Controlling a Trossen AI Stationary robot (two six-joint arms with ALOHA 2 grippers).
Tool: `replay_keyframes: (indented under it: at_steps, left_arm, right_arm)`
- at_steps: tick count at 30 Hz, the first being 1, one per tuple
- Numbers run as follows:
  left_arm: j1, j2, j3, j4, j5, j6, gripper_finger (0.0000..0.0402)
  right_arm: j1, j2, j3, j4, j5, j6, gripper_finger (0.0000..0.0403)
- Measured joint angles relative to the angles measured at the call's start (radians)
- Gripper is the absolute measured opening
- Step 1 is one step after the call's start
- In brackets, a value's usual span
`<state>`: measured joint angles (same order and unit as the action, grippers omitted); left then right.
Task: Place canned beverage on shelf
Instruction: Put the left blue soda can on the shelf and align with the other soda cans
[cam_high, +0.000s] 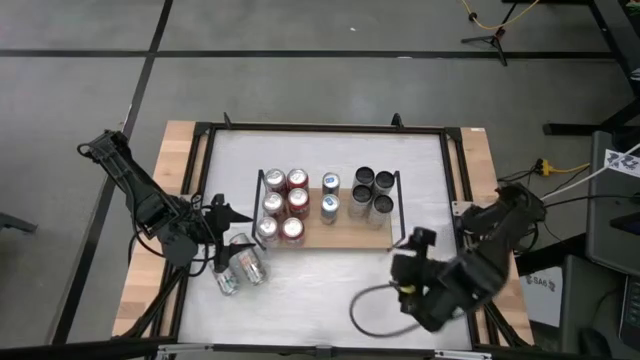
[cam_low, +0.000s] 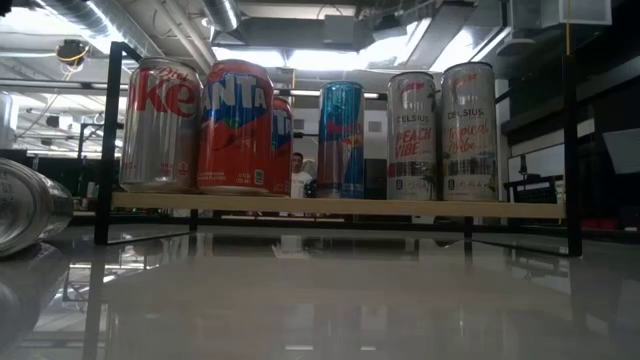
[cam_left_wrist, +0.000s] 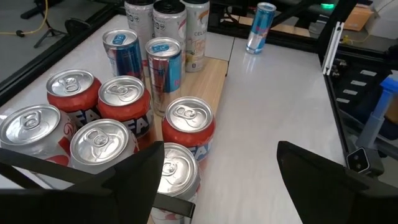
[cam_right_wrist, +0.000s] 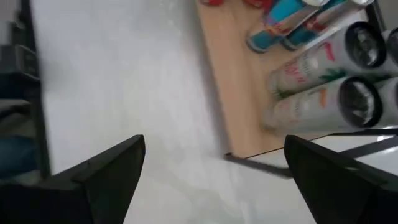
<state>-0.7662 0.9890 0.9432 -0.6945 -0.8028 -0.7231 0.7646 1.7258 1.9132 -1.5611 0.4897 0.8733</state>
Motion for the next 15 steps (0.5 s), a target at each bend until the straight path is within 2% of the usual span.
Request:
replay_keyframes:
  at_steps: [7, 15]
  left_arm:
    - [0.000, 0.000, 0.000, 0.001, 0.000, 0.000, 0.0305]
    - [0.000, 0.000, 0.000, 0.001, 0.000, 0.000, 0.0305]
  right_arm:
    - [0.144, -0.028, -0.011, -0.010, 0.015, 0.219, 0.0381]
    - [0.191, -0.123, -0.101, -0.009, 0.042, 0.319, 0.0381]
